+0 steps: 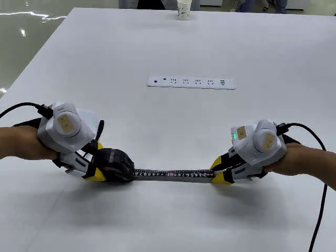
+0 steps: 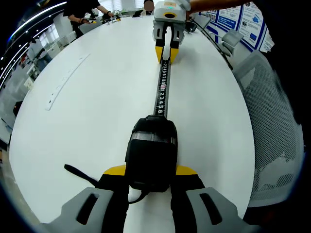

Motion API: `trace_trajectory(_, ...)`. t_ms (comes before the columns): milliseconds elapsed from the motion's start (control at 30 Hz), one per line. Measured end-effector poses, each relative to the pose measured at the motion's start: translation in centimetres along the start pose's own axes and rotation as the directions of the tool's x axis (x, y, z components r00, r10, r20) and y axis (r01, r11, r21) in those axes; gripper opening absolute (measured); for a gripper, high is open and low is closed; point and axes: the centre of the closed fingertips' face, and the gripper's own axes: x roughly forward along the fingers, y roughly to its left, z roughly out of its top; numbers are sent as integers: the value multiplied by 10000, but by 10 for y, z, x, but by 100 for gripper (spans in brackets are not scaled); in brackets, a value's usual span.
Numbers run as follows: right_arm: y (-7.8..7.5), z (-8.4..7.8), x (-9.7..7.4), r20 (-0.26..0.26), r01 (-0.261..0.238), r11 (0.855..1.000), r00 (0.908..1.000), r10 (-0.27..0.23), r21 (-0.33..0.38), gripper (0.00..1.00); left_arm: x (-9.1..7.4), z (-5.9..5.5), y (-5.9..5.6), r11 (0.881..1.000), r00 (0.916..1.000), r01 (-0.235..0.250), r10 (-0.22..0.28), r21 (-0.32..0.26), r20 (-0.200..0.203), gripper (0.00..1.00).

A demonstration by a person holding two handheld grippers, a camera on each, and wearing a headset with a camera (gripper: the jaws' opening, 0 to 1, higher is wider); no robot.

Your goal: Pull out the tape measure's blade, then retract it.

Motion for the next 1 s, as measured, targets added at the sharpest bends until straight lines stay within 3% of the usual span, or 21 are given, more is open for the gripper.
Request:
trace_trajectory(667, 1, -32, -25, -282, 248, 9988, 9993, -236, 416, 8, 0, 0, 0, 10000, 10000, 0, 0, 11, -68, 27)
trace_trajectory(1000, 3, -34, -27, -437, 308, 9993, 9986, -299, 214, 9, 0, 1, 0, 9999, 9999, -64, 65, 96, -142, 27)
